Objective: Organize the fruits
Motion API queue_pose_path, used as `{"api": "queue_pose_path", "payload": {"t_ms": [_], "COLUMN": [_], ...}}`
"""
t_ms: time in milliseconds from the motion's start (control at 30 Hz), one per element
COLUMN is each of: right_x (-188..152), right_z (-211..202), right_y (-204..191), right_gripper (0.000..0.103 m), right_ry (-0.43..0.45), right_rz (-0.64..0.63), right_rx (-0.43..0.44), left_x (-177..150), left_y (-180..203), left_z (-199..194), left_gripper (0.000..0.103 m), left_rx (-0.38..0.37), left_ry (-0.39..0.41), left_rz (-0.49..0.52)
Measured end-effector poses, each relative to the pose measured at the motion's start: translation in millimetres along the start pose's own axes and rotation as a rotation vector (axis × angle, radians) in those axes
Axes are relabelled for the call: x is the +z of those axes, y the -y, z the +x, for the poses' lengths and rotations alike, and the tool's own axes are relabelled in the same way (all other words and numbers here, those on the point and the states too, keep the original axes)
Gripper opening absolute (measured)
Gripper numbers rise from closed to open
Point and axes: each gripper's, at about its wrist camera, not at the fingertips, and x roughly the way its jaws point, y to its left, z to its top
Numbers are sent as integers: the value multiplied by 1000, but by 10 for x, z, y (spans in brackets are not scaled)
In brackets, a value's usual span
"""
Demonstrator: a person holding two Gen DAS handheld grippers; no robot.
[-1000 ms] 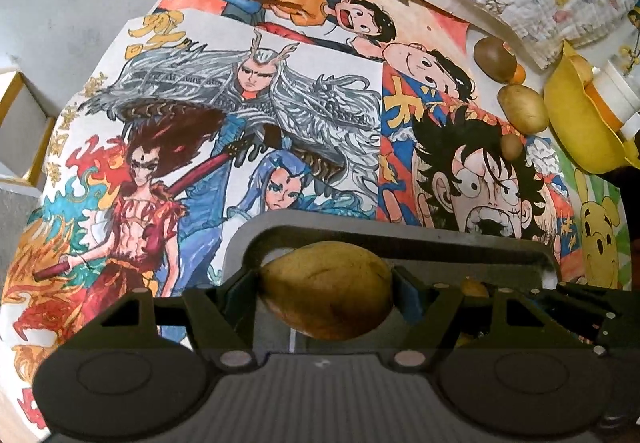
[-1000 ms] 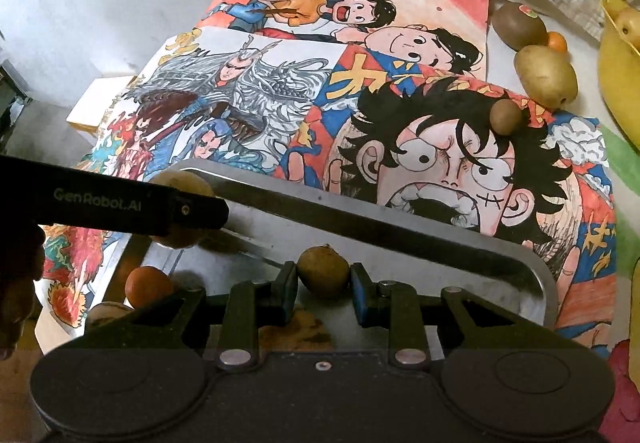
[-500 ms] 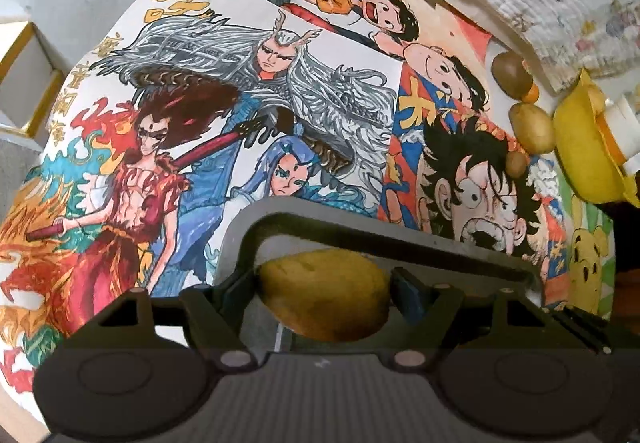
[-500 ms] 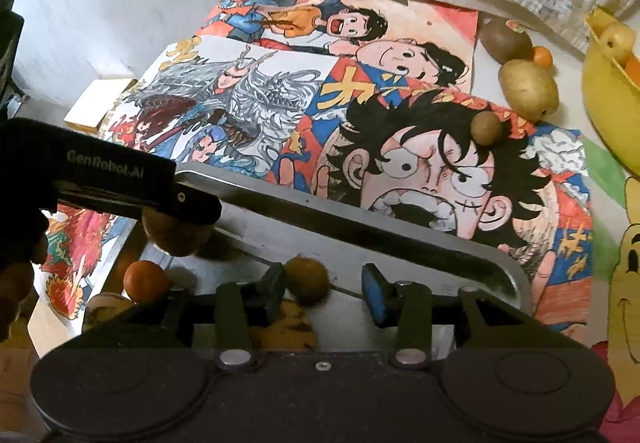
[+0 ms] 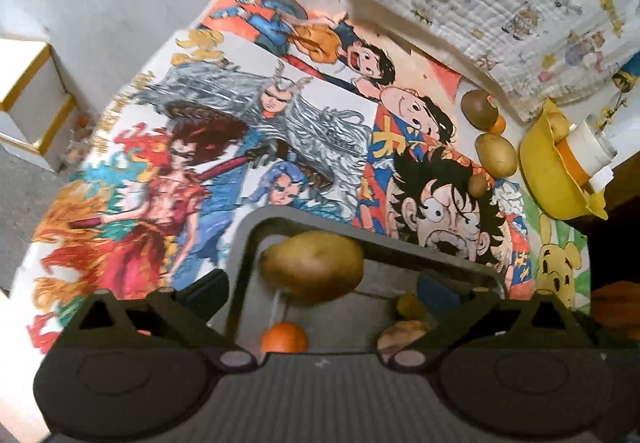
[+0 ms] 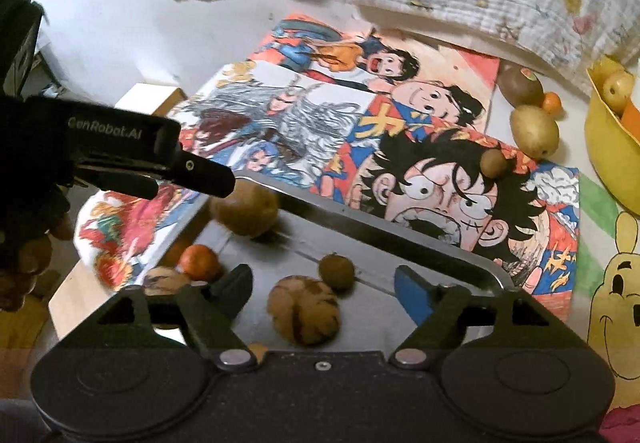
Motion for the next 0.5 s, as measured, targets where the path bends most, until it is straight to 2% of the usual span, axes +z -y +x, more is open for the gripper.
{"api": "queue_pose_path", "payload": {"t_ms": [133,233,333,500], "right_x": [-28,-73,-127,-254], "right_z": [-109,-162,-167,-131], "right_y": [-79,-133,-182,-214], "right_gripper": [95,99,102,102], "right_ry": [8,2,-41,-143], "right_rz": [-27,-47,-62,-23], "right_rx": [21,37,68,156], "left_x": [-156,-260,-371,-575], "left_y": [-1,-25,-88,-145], "left_z": [-174,-283,-368,-447], "left_gripper": [102,102,102,102], "left_rx": [86,119,123,124], "left_ry": [69,93,87,38], "left_rz": [93,132,142,151]}}
